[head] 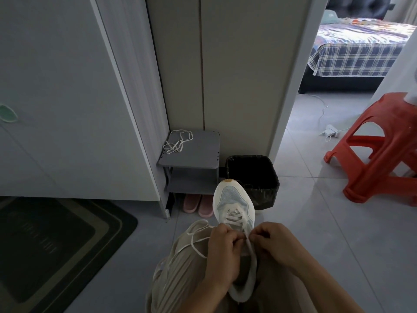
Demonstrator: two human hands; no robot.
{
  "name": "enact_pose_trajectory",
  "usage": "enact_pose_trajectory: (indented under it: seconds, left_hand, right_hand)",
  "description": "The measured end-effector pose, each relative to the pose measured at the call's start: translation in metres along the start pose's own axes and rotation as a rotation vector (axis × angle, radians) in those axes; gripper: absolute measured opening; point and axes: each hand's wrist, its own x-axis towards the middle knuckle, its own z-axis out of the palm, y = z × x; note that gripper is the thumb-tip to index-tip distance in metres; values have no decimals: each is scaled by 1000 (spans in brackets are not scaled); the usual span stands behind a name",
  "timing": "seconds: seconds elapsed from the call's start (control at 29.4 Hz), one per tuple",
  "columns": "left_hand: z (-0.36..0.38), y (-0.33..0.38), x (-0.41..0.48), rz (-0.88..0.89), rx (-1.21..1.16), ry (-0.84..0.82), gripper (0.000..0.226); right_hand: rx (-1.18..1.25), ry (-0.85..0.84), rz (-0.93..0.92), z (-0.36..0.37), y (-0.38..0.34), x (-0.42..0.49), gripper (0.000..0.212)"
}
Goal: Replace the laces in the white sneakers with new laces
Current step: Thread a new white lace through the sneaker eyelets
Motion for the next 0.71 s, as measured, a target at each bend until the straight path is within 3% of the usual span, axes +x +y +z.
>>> enact_pose_trajectory:
  seconds: [0.14,0.24,0.34,0.44,0.51,0.58,0.65,0.71]
  left_hand:
    - [-4,1,2,-6,-2,-12,16]
    - [-27,-3,3,54,-47,69,22]
    - [-61,-29,8,27,-19,303,15]
    - [-85,-66,7,-232,-8,320,15]
    - [-86,-80,3,-298,-2,252,17]
    - [-77,-78,-3,-285,-12,144,23]
    - [-67,-71,-7,-177,21,75,13]
    - [-61,-64,-5,-83,130,47,15]
  right_hand:
    - [-57,17,0,-5,1,-1,12]
    - [102,184,55,-30,25,-7,12]
    - [413,389,224,-71,75,-19,11]
    - [646,560,544,-97,143,-36,14]
    - [591,585,727,-94,172,-46,20]
    - [403,518,764,-81,183,-41,21]
    - [123,505,651,-65,163,-25,29]
    - [-159,597,332,-44,121,-14,6]
